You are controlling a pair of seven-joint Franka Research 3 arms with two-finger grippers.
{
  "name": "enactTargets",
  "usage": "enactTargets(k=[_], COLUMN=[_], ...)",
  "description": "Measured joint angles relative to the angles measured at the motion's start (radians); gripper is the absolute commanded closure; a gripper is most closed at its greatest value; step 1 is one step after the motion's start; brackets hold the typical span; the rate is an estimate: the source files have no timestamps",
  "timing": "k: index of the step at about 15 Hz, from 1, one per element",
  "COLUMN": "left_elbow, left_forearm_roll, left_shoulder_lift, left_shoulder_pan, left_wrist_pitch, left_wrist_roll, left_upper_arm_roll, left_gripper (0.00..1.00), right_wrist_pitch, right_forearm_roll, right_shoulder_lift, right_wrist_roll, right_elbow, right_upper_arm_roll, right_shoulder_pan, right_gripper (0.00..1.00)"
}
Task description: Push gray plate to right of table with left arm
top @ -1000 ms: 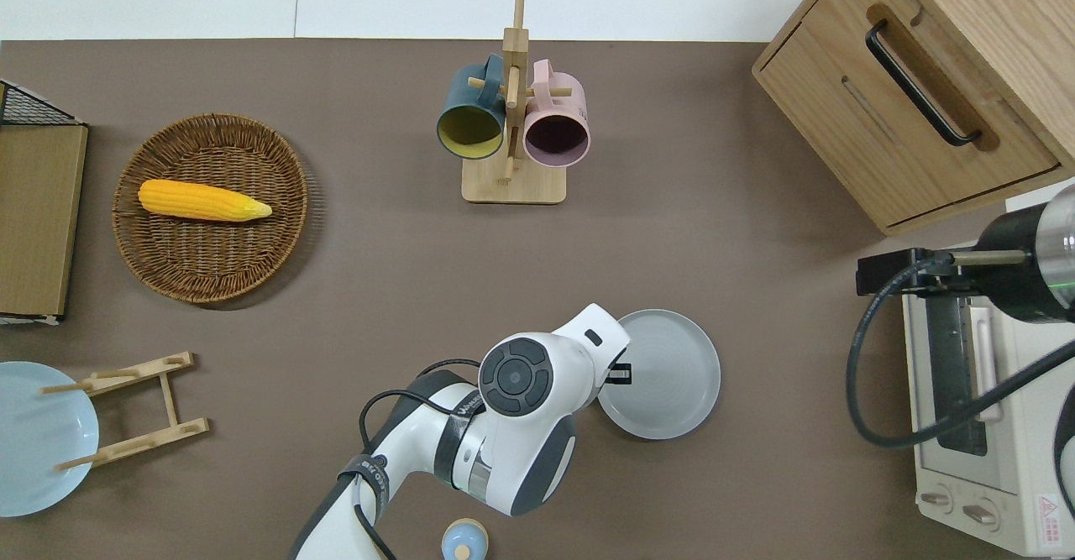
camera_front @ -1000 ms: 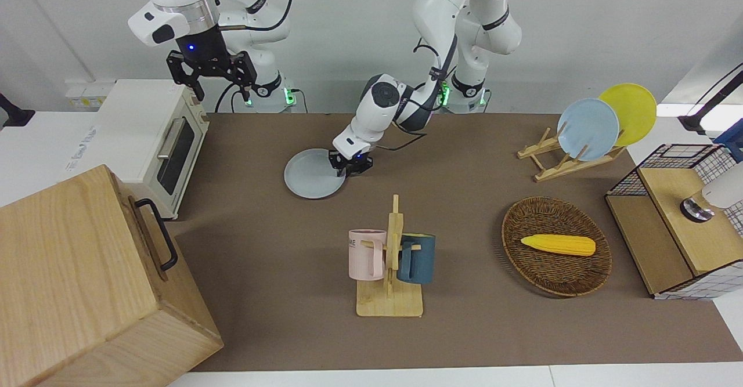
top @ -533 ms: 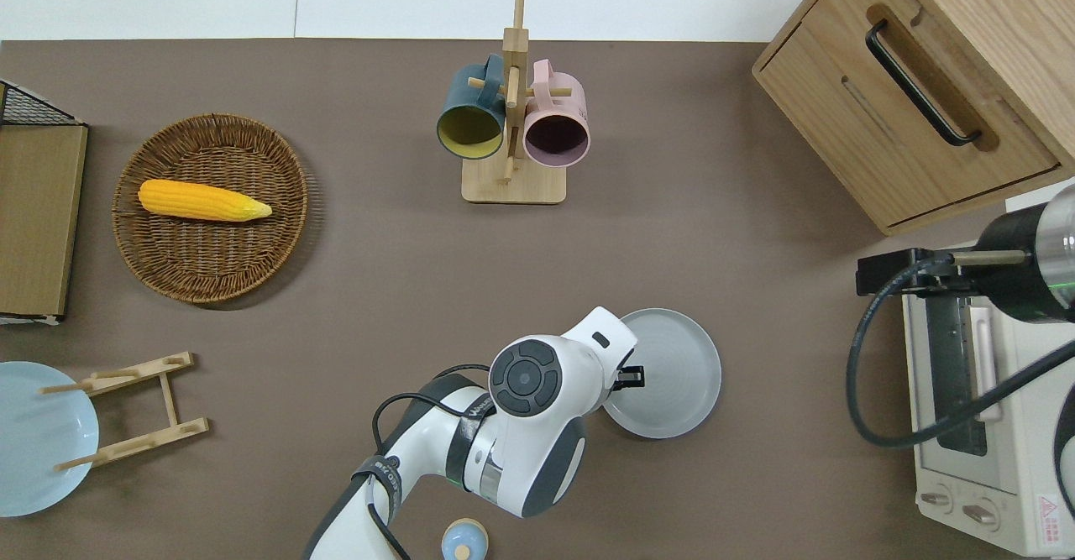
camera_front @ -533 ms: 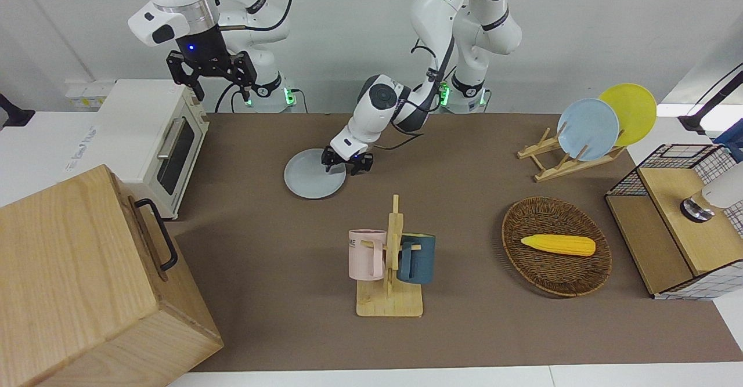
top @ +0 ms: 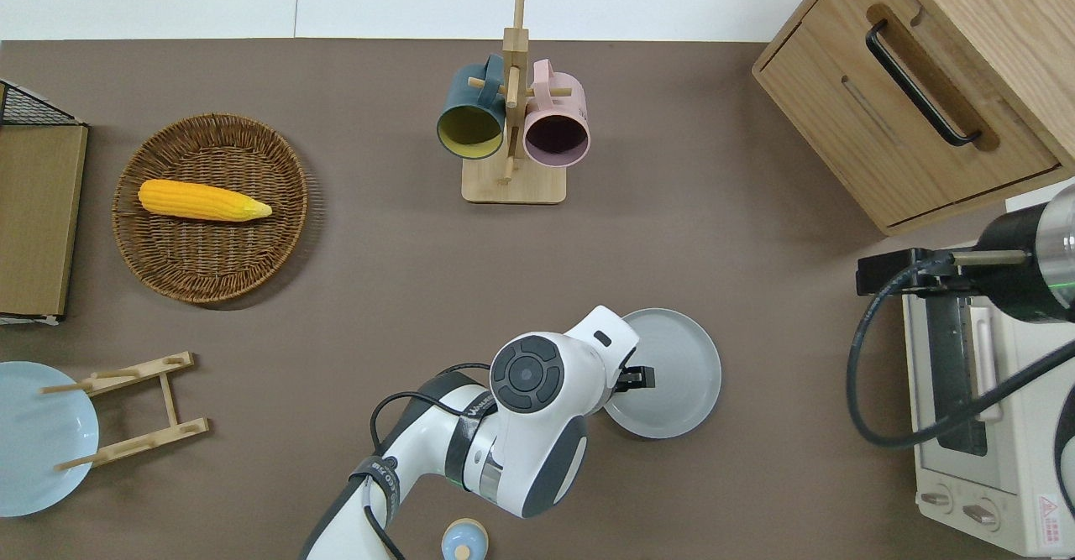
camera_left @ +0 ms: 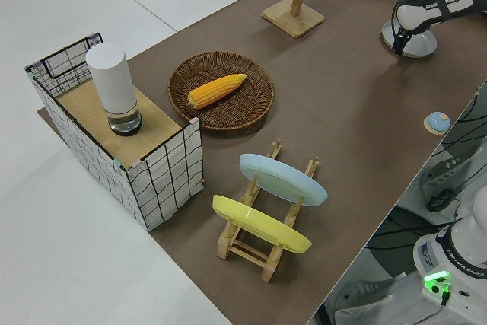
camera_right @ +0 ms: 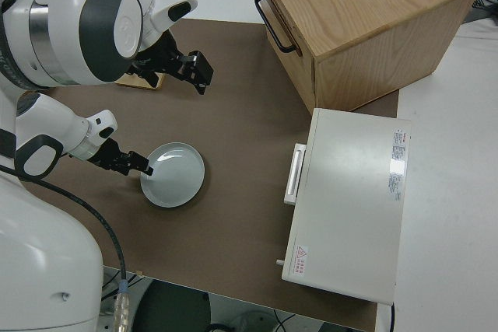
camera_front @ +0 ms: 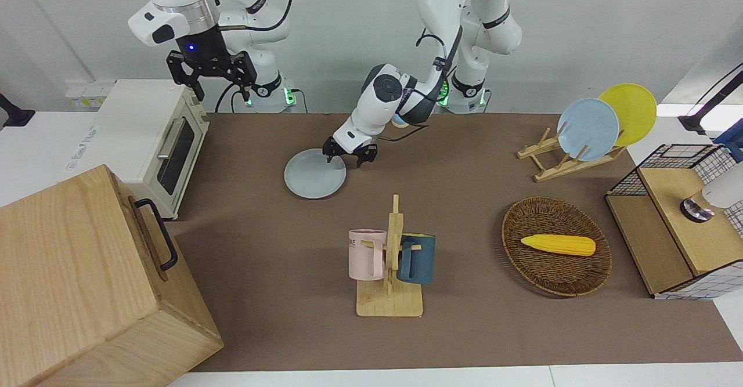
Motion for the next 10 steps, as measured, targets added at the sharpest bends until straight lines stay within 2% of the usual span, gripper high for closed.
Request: enactTargets(k=[4, 10], left_elbow=[0.0, 0.004], left_forearm_roll=[0.007, 0.142], left_shoulder_lift=[-0.046, -0.172], left_shoulder_pan=[0.029, 0.106], left_wrist_pitch=[-0.076, -0.322], left_wrist_roll=[0.003, 0.018], left_upper_arm_roll=[0.019, 0.098], left_gripper=[0.01, 0.01], right_wrist_pitch=[0.0, 0.0], right_forearm_roll=[0.0, 0.0], right_shoulder_lift=[0.0, 0.0], right_wrist_roll=[0.0, 0.0], right_elbow=[0.0, 0.0], right_upper_arm_roll=[0.0, 0.0], right_shoulder_pan=[0.0, 0.0], right_gripper=[0.005, 0.005])
